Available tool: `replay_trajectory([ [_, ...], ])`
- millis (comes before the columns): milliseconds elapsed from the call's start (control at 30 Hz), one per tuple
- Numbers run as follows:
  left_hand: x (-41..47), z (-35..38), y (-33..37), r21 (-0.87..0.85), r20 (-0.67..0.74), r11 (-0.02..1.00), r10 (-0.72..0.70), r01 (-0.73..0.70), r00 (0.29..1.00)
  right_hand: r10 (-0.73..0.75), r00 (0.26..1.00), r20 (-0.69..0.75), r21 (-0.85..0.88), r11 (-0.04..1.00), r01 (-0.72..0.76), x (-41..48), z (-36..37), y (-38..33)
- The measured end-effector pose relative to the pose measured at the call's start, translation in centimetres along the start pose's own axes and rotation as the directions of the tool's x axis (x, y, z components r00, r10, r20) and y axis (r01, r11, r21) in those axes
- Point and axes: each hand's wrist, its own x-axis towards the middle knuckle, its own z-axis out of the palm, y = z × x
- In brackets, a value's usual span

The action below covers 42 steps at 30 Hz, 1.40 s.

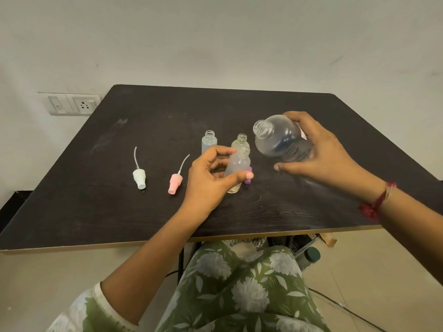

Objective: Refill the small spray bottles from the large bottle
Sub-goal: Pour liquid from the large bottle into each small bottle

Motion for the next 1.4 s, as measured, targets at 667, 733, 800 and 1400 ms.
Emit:
replay_trajectory([
  [667,-0.2,-3.9,1.1,0.109,-0.129,0.993,0.050,-0.036,0.990,0.252,0.967,0.030,0.734,0.652,-0.193,-0.8,4.1,-0.6],
  [733,-0.2,-4.2,1.2,0.121,-0.136,0.992,0.050,-0.034,0.989,0.260,0.965,0.017,0.728,0.658,-0.191,-0.8,4.0,-0.5],
  [800,-0.3,-4.5,1.4,0.134,-0.147,0.991,0.048,-0.028,0.988,0.275,0.961,0.002,0.723,0.663,-0.192,-0.8,3.9,-0.4],
  [1400,0.6,-7.8,2.1,0.035,-0.294,0.999,0.044,-0.035,0.955,0.467,0.841,-0.273,0.638,0.742,-0.206,1.0,5.9,4.8],
])
